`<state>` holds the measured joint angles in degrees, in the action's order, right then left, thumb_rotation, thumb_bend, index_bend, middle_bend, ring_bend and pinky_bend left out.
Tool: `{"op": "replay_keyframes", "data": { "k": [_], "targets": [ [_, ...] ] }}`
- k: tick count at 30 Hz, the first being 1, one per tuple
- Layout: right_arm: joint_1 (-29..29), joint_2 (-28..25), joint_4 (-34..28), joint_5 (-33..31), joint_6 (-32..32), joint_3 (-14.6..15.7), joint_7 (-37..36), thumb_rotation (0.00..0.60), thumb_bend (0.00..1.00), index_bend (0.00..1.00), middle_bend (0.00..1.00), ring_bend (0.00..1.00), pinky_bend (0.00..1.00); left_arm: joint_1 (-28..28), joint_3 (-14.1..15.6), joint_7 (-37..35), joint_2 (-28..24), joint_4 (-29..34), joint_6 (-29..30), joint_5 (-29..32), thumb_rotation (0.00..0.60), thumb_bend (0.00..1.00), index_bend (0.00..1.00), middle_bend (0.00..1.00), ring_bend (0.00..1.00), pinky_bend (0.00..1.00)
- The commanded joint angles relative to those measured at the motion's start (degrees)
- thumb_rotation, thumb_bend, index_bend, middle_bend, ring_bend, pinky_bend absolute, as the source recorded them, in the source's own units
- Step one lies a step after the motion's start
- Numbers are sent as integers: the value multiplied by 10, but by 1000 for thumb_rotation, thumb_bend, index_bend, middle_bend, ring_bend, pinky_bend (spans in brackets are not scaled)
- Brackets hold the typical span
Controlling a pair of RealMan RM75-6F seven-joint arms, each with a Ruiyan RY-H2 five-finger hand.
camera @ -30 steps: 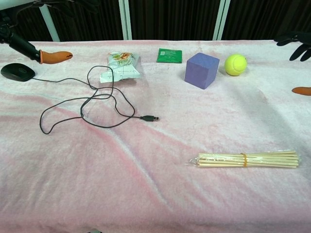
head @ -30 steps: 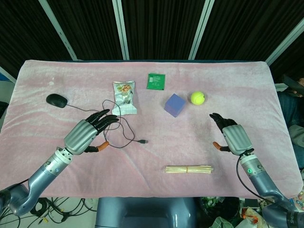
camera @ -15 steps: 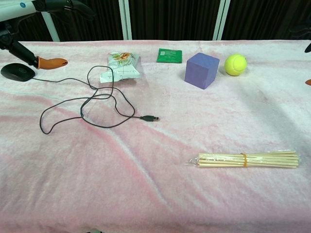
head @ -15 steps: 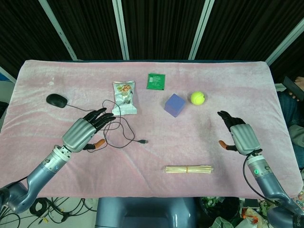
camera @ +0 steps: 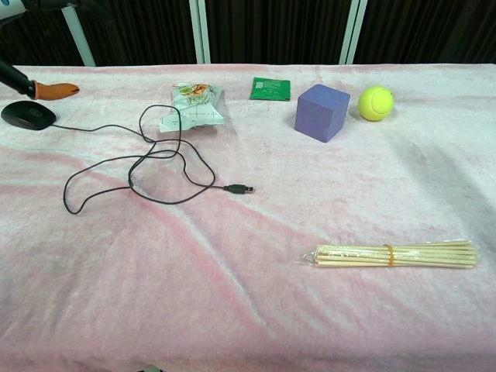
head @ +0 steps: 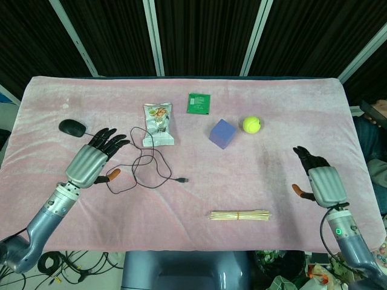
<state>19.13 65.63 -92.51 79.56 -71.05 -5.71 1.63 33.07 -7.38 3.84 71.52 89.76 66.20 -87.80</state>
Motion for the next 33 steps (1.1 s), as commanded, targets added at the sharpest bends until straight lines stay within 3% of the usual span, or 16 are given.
{"op": "replay_keyframes", "data": {
  "k": [1, 7, 12, 16, 26, 33],
  "targets": [
    [-70, 8, -16, 13, -83, 38, 15, 600, 166, 3, 71, 237, 229, 3, 1, 33, -12, 7, -48, 53, 600, 280, 186, 133, 8, 16],
    [-104, 33, 40, 12, -135, 39, 27, 600, 166, 1, 71, 237, 229, 20, -19, 64, -9, 45, -100, 145, 600, 280, 250, 132, 8, 0],
    [-106, 45, 70, 5, -137, 30, 26, 600, 166, 0, 71, 237, 229, 62, -23, 162, 12, 74, -153, 229, 600, 280, 305, 132, 8, 0],
    [-108, 45, 73, 7, -137, 28, 11, 600, 166, 0, 71, 237, 229, 104, -32, 238, 65, 80, -165, 298, 600, 279, 347, 133, 8, 0],
    [-110, 49, 77, 9, -132, 25, 23, 600, 166, 0, 71, 237, 229, 198, -43, 366, 202, 15, -155, 445, 600, 279, 380, 135, 8, 0],
    [-109, 54, 80, 7, -122, 24, 31, 600, 167, 0, 71, 237, 229, 245, -61, 399, 266, -43, -149, 513, 600, 280, 402, 153, 8, 0]
  ]
}}
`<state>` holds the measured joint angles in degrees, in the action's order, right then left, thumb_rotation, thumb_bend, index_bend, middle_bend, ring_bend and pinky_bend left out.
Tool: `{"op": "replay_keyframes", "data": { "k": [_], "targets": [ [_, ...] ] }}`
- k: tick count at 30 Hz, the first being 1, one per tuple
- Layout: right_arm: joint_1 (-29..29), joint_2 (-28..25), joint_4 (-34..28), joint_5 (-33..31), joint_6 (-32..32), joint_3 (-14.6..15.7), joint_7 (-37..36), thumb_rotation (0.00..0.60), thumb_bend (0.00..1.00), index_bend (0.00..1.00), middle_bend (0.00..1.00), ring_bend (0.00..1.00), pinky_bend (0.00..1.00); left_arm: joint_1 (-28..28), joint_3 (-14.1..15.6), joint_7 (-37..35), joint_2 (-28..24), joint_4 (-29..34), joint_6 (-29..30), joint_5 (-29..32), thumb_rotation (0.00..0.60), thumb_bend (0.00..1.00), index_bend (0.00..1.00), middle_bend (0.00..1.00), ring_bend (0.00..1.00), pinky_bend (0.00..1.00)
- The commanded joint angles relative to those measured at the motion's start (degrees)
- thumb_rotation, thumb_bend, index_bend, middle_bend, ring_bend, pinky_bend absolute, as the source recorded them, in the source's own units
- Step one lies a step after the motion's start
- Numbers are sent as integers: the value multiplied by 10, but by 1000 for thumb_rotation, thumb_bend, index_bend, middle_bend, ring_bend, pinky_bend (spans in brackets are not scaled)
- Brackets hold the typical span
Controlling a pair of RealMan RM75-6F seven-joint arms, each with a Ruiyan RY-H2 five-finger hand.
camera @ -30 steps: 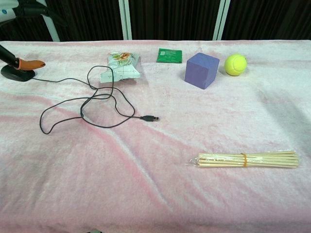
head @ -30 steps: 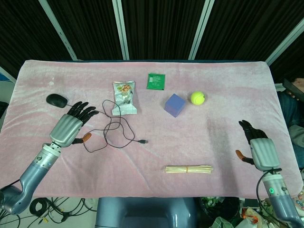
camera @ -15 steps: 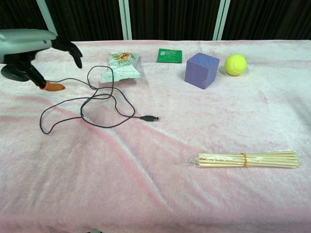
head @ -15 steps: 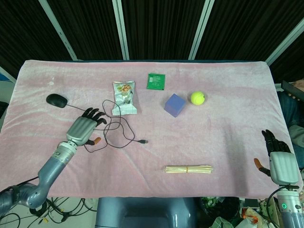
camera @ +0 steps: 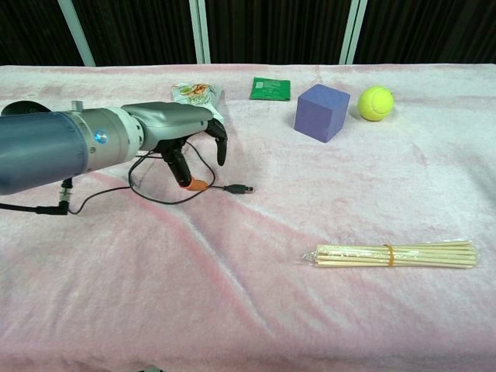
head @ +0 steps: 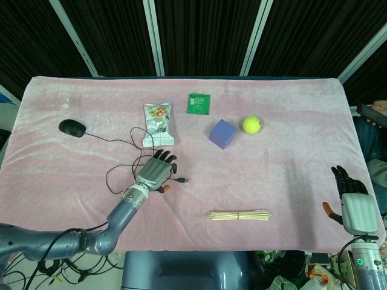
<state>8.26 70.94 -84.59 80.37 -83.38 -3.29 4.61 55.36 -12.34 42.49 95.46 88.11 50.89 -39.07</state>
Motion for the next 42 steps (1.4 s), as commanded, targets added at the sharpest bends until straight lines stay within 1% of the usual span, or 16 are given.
{"op": "replay_keyframes", "data": {
  "k": [1, 8, 13, 25, 29, 42],
  "targets": [
    [0, 1, 1, -1, 1, -1, 1, 600, 166, 0, 71, 237, 229, 24, -12, 13, 30, -31, 4, 28, 600, 280, 406, 155, 8, 0],
    [0, 4, 4, -3, 4, -5, 3, 600, 167, 0, 71, 237, 229, 48, -23, 10, 66, -83, -5, 53, 600, 284, 432, 168, 8, 0],
    [-1, 3, 5, -4, 5, -8, 2, 600, 168, 0, 71, 237, 229, 61, -21, 10, 83, -109, -11, 61, 600, 286, 450, 171, 8, 0],
    [-2, 2, 4, -3, 6, -12, -3, 600, 168, 0, 71, 237, 229, 69, -12, 14, 92, -114, -9, 76, 600, 286, 462, 174, 8, 0],
    [-3, 1, 4, -2, 6, -13, -4, 600, 169, 0, 71, 237, 229, 76, -3, 33, 94, -120, 1, 84, 600, 286, 466, 174, 8, 0],
    [-4, -1, 8, -2, 9, -17, -9, 600, 169, 0, 71, 237, 229, 92, -1, 53, 114, -133, 12, 104, 600, 287, 507, 194, 8, 0]
  ]
}}
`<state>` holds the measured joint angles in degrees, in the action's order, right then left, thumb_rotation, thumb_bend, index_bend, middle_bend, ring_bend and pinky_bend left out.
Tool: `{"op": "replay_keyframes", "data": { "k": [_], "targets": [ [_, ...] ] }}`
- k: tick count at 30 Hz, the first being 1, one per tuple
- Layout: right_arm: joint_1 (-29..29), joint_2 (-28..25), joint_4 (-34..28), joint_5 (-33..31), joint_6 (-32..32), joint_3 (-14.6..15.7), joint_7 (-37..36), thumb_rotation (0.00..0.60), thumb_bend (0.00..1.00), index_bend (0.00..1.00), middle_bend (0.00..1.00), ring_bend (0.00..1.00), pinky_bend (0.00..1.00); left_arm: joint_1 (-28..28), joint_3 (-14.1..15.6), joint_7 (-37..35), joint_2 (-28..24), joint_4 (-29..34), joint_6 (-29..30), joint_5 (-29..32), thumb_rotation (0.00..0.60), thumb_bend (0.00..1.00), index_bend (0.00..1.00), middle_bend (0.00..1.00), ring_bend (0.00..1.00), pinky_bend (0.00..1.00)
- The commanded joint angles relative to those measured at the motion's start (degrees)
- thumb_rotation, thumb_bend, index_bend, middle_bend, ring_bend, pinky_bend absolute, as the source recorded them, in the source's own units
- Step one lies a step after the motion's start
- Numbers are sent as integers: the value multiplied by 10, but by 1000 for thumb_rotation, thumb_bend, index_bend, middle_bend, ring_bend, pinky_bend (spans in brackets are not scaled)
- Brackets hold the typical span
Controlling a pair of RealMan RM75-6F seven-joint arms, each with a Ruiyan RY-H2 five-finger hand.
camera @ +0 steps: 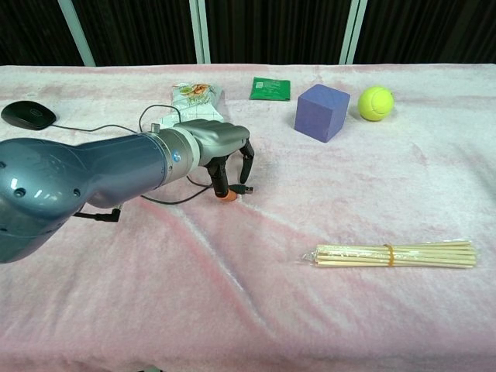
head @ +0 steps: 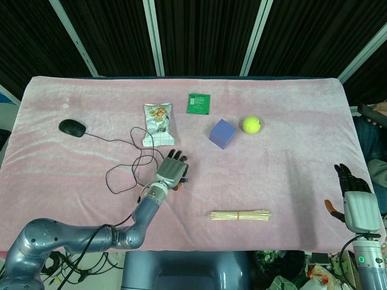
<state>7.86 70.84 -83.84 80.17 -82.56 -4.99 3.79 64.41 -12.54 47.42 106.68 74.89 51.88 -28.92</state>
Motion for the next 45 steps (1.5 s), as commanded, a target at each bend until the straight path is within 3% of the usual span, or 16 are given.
{"op": "replay_keyframes", "data": {
  "k": [1, 9, 15, 28, 32, 36, 45],
  "targets": [
    [0, -1, 0, 0, 1, -1, -2, 600, 169, 0, 71, 237, 229, 3, 2, 7, 3, -1, 4, 5, 600, 289, 508, 195, 8, 0],
    [1, -4, -2, 3, 8, 1, -3, 600, 170, 0, 71, 237, 229, 10, 6, 27, 9, -2, 16, 22, 600, 370, 553, 227, 8, 0],
    [1, -5, -4, 4, 10, 1, -3, 600, 170, 0, 71, 237, 229, 12, 0, 27, 13, -1, 29, 24, 600, 378, 563, 232, 8, 0],
    [1, -3, -5, -1, 13, -1, 9, 600, 171, 0, 71, 237, 229, -24, -7, -41, -36, 52, 55, -49, 600, 384, 562, 235, 8, 0],
    [1, -1, -5, -3, 15, -2, 14, 600, 171, 0, 71, 237, 229, -57, -4, -102, -76, 101, 66, -110, 600, 384, 563, 238, 9, 0],
    [1, 1, -6, -6, 16, -3, 21, 600, 171, 0, 71, 237, 229, -110, -1, -218, -135, 165, 68, -195, 600, 384, 568, 244, 9, 0],
    [0, 5, -8, -10, 15, -5, 37, 600, 172, 0, 71, 237, 229, -176, 22, -410, -243, 234, 55, -365, 600, 384, 584, 259, 8, 0]
  ]
}}
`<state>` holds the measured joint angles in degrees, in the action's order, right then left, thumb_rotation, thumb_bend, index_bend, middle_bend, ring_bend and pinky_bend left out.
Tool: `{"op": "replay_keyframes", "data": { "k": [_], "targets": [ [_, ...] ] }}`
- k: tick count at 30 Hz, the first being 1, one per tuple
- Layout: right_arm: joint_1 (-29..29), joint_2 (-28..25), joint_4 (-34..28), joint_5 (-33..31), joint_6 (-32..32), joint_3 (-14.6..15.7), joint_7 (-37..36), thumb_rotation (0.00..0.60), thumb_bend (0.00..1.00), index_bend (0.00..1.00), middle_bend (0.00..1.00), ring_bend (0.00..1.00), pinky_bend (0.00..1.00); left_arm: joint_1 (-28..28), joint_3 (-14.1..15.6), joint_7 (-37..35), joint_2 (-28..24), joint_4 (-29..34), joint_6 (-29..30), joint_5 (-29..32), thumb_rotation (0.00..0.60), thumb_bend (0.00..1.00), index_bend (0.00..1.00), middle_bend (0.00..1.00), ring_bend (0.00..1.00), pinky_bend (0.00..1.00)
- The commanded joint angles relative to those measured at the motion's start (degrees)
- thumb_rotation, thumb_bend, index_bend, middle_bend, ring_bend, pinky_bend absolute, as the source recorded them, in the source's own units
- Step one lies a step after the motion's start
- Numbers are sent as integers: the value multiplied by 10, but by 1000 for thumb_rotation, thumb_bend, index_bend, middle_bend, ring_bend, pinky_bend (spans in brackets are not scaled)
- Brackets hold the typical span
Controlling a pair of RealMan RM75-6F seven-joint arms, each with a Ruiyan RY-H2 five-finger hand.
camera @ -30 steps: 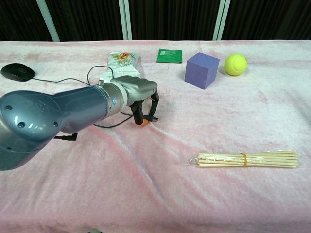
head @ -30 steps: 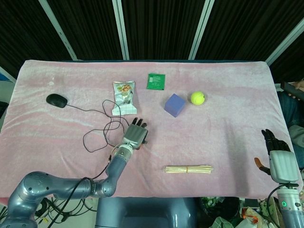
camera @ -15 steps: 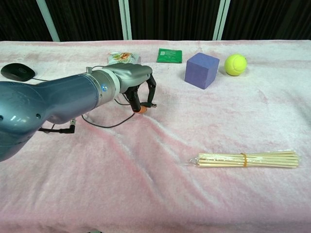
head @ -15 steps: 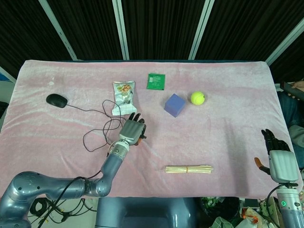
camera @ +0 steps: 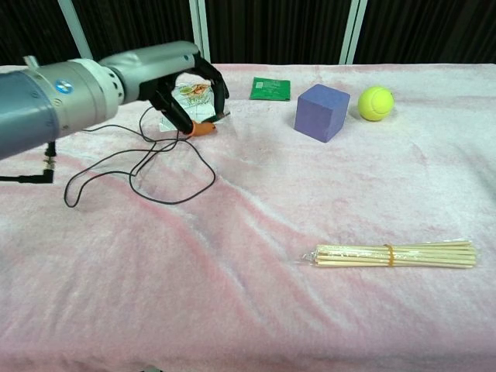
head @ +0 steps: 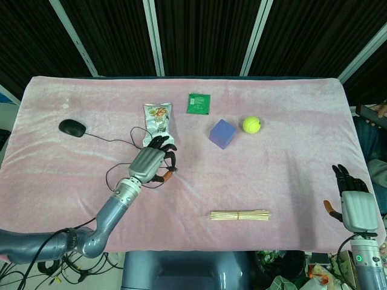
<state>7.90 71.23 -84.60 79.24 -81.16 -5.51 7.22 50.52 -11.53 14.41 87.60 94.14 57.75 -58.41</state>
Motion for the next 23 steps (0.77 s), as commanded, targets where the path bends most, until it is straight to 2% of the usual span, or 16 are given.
{"op": "replay_keyframes", "data": {
  "k": [1, 4, 9, 16, 23],
  "targets": [
    [0, 2, 0, -1, 1, 0, 6, 600, 172, 0, 71, 237, 229, -45, 13, -114, -66, 54, -4, -97, 600, 384, 586, 260, 8, 0],
    [0, 3, 0, -4, 2, -1, 11, 600, 171, 0, 71, 237, 229, -54, 18, -170, -92, 78, -2, -151, 600, 384, 591, 263, 9, 0],
    [0, 4, 0, -6, 1, -3, 13, 600, 172, 0, 71, 237, 229, -57, 29, -205, -127, 123, -5, -216, 600, 384, 603, 268, 8, 0],
    [-2, 3, -1, -5, -1, -4, 13, 600, 171, 0, 71, 237, 229, -56, 44, -193, -153, 186, -5, -273, 600, 383, 605, 272, 8, 0],
    [-4, 0, -4, -4, -5, -6, 12, 600, 171, 0, 71, 237, 229, -55, 42, -164, -176, 231, -2, -290, 600, 384, 611, 279, 8, 0]
  ]
}}
